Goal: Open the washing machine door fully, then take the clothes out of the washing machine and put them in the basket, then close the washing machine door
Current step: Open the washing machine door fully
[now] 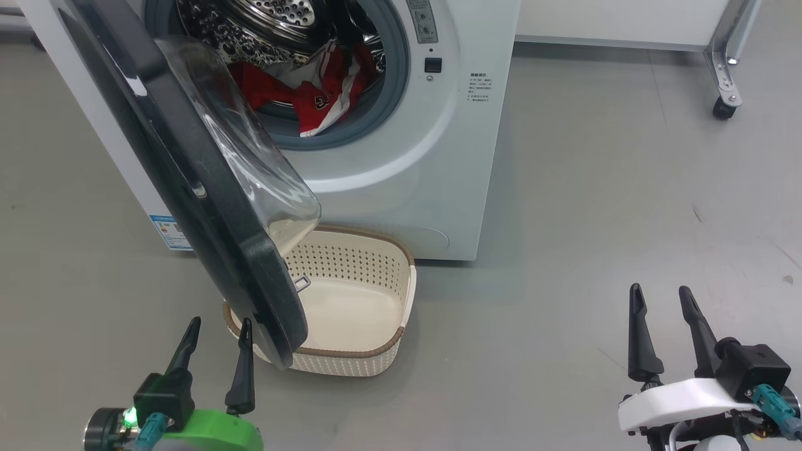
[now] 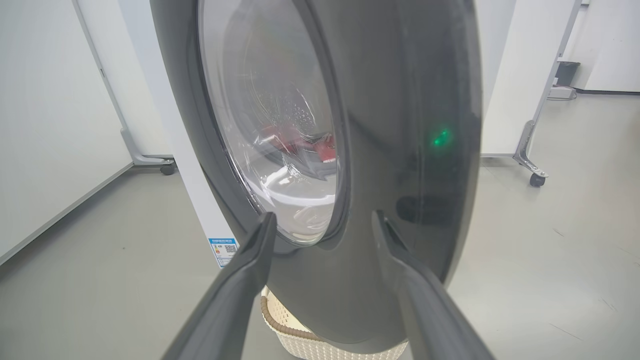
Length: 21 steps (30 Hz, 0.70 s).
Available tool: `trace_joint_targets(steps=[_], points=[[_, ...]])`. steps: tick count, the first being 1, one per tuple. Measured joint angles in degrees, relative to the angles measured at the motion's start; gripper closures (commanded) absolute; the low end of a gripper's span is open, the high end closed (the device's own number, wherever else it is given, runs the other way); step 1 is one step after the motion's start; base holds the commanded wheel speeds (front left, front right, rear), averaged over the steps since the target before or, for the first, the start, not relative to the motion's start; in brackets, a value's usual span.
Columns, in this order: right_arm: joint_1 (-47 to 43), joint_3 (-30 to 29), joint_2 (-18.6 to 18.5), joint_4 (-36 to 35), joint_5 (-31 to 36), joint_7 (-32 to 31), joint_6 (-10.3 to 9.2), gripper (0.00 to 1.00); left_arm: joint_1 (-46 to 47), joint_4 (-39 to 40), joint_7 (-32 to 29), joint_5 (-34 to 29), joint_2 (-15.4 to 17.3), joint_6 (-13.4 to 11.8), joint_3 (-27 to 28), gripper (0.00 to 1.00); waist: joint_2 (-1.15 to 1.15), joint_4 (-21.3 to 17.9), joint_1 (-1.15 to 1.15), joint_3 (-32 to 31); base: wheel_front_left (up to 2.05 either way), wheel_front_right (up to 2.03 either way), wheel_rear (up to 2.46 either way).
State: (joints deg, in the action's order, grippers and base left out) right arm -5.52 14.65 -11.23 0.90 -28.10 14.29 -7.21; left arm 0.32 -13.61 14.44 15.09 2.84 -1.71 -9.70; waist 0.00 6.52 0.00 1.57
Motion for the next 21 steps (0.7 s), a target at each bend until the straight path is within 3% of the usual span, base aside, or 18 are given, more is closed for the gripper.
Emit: trace_joint_targets(steps=[21], points=[[-0.87,-0.83,1.31,-0.02,1.08,0.00,0.58,0.00,0.00,-0.48,0.00,0.00,-0.10,0.48,0.29,0.00,0.00,0.38,0.00,-0.43,0.00,0.00,0.00]])
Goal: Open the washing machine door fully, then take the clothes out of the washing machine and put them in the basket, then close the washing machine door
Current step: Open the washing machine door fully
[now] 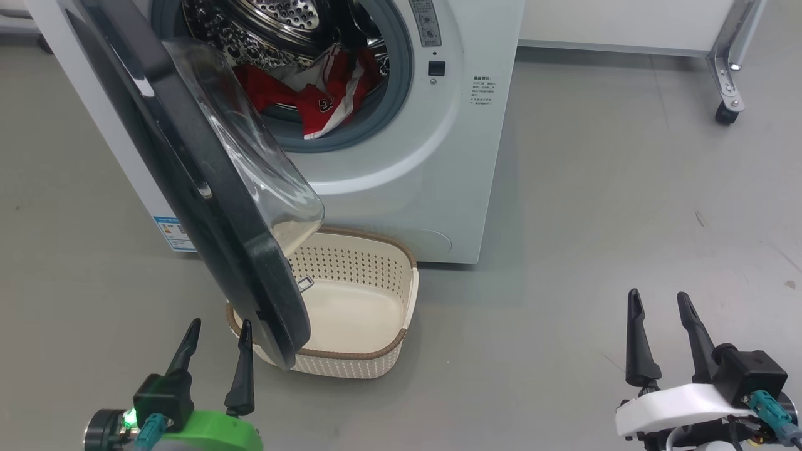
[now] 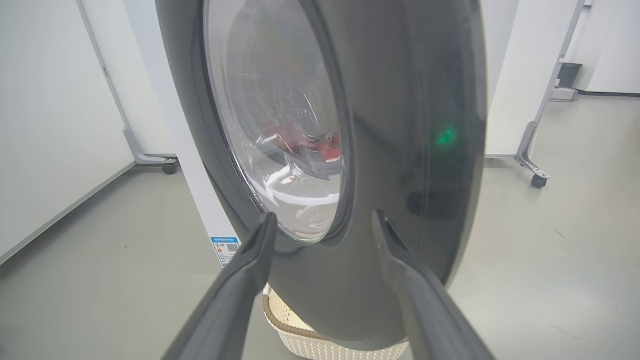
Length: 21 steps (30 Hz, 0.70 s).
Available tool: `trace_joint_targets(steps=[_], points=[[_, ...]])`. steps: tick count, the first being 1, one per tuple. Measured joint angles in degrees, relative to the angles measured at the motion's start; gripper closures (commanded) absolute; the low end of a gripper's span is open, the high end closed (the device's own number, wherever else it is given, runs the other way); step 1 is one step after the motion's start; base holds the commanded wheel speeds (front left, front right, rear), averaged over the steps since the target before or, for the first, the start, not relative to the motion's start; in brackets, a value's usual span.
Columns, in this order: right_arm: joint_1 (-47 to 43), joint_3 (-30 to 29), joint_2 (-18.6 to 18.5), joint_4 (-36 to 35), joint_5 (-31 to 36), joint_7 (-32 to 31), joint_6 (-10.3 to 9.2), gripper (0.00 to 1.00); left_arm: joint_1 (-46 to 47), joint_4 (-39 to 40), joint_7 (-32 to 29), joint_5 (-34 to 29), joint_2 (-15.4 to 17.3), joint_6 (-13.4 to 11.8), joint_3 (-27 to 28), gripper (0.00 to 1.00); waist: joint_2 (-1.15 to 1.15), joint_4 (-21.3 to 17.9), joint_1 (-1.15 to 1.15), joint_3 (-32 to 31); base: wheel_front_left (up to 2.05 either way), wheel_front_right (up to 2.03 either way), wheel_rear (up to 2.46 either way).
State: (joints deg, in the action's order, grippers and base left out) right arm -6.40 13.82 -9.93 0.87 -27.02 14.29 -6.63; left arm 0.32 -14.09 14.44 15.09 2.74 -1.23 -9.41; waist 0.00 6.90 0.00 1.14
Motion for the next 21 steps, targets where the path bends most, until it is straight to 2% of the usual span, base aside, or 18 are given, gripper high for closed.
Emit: trace_joint_targets(steps=[3,4,6,21], points=[[-0.03,-0.11,0.25,0.01,0.05,0.00,0.01,0.00,0.00,-0.23,0.00,0.00,-0.01,0.02,0.01,0.02,0.00,0.06,0.00,-0.06,0.00,0.00,0.00],[-0.05,-0.16,0.33,0.01,0.08,0.00,0.01,0.00,0.00,-0.41,0.00,0.04,-0.03,0.02,0.05,0.24,0.00,0.08,0.00,-0.08,0.00,0.00,0.00],[-0.09,-0.27,0.52,0.02,0.13,0.00,0.08,0.00,0.00,-0.64,0.00,0.37,-0.03,0.02,0.14,1.00,0.00,0.13,0.00,-0.13,0.00,0.00,0.00],[-0.30,-0.81,1.09,0.33,0.98,0.00,0.67,0.00,0.73,1.21,0.00,0.47,-0.10,0.00,2.41,1.00,0.00,0.67,0.00,-0.39,0.00,0.00,0.00]])
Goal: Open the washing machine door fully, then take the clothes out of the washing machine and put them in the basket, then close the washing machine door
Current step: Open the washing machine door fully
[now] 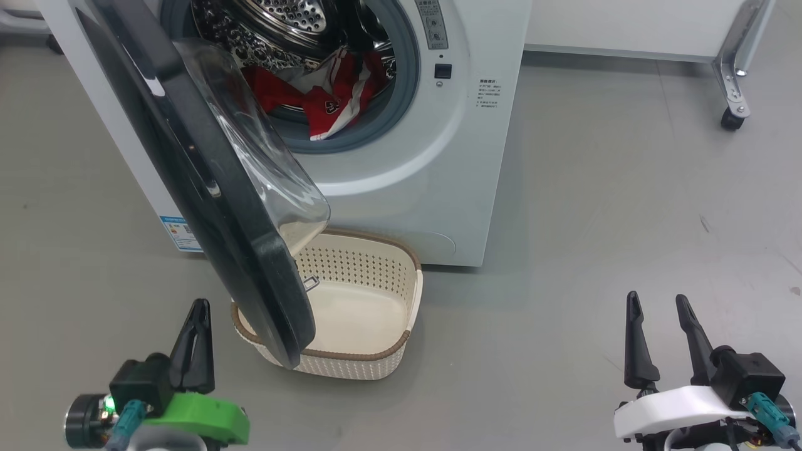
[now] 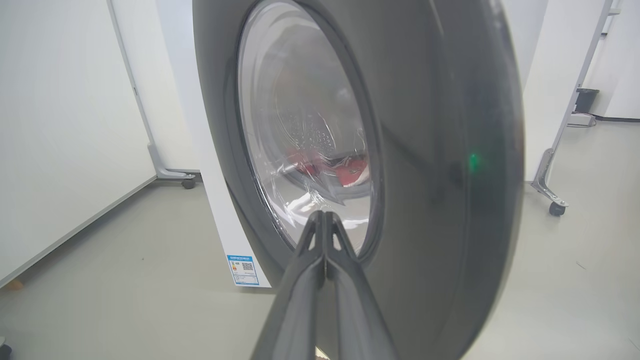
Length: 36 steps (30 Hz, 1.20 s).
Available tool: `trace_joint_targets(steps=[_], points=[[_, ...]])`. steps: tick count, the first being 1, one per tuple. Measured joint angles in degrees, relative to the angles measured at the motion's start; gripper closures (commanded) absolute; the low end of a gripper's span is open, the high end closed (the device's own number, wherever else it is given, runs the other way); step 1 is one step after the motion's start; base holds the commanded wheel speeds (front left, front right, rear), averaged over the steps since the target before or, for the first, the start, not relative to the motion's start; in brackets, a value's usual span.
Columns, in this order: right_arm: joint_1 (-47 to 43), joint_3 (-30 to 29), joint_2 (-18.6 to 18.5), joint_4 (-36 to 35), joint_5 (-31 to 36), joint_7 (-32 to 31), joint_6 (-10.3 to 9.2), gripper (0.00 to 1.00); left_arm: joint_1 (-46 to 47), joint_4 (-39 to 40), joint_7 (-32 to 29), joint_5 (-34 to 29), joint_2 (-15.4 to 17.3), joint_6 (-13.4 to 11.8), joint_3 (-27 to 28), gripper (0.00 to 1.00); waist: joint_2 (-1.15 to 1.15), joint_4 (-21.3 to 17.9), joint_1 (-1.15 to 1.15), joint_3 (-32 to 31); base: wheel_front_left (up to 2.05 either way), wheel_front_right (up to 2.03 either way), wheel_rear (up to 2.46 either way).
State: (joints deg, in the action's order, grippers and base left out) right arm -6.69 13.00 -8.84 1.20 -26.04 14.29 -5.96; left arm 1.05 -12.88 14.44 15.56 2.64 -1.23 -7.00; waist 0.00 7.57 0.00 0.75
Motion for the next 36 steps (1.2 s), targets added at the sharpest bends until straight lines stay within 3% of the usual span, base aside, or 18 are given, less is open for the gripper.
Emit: trace_joint_targets(steps=[17,36], points=[[-0.01,-0.26,1.10,0.30,1.02,0.01,0.86,0.00,10.31,14.01,0.27,-1.12,-0.04,-0.56,4.22,1.00,0.00,0.06,0.00,-0.07,0.00,0.00,0.00],[-0.01,-0.49,2.24,0.85,1.90,0.01,2.05,0.00,11.27,16.48,-1.42,-3.08,-0.05,2.66,-6.43,1.00,0.00,-1.83,0.00,-0.21,0.00,0.00,0.00]])
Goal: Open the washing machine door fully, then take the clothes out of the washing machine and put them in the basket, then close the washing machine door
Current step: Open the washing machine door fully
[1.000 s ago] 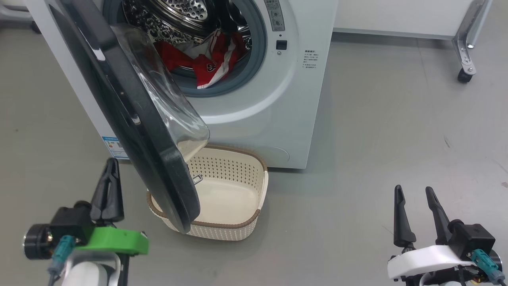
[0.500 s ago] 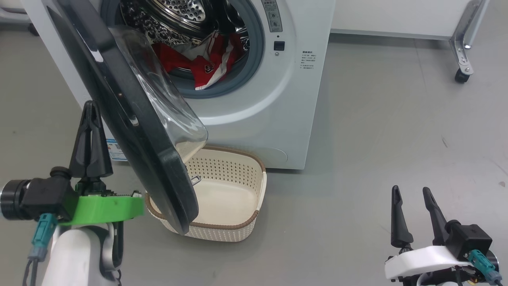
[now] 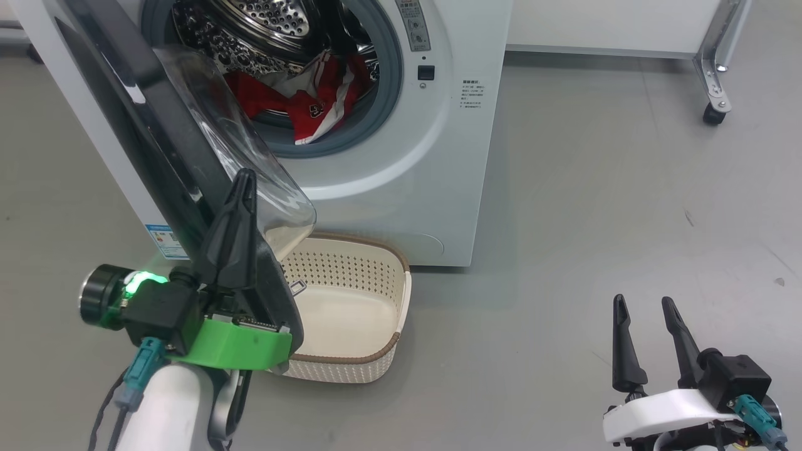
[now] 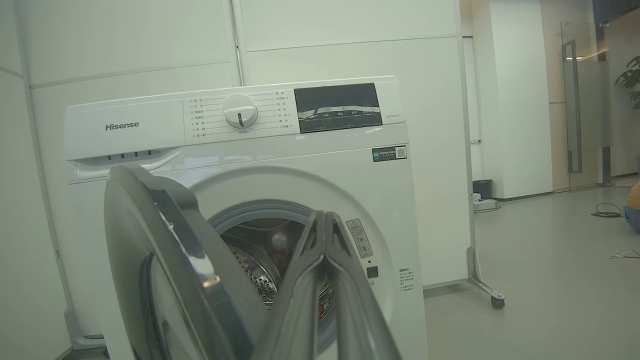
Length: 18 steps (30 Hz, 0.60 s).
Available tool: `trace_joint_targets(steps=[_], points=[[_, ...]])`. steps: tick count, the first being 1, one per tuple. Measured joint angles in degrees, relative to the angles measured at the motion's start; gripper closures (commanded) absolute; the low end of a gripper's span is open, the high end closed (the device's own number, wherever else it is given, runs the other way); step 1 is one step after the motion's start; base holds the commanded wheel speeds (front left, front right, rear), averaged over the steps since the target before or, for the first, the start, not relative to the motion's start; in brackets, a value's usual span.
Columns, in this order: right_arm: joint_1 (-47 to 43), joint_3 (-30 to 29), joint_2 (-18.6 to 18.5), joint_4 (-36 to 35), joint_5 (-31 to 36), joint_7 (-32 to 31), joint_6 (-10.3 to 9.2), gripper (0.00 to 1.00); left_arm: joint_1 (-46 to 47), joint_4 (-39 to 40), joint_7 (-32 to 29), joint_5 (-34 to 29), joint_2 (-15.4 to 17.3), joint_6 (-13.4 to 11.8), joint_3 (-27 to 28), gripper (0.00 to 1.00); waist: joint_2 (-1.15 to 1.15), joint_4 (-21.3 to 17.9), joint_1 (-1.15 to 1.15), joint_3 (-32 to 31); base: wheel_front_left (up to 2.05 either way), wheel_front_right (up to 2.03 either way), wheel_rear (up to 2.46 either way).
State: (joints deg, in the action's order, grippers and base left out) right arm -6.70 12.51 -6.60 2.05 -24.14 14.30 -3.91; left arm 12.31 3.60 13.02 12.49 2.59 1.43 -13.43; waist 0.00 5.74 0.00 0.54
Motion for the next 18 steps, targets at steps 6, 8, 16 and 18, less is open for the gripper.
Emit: trace_joint_targets(steps=[6,8,16,18], points=[[0.01,-0.08,0.30,0.08,0.12,0.00,0.31,0.00,-0.14,-0.31,-1.78,0.05,0.00,0.90,-3.12,1.00,0.00,-0.63,0.00,0.17,0.00,0.00,0.00],[0.01,-0.11,0.34,0.14,0.15,0.00,0.32,0.00,-0.48,-0.91,-2.49,0.05,0.00,0.97,-4.46,1.00,0.00,-0.89,0.00,0.26,0.00,0.00,0.00],[0.03,-0.16,0.75,0.23,0.69,0.00,0.90,0.00,-4.03,-4.50,-7.01,0.80,0.02,0.85,-6.82,1.00,0.00,-2.10,0.00,0.88,0.00,0.00,0.00],[0.03,-0.42,0.79,0.23,0.69,0.00,0.91,0.00,-4.11,-5.10,-7.28,0.86,0.01,0.31,-7.02,1.00,0.00,-2.33,0.00,1.15,0.00,0.00,0.00]])
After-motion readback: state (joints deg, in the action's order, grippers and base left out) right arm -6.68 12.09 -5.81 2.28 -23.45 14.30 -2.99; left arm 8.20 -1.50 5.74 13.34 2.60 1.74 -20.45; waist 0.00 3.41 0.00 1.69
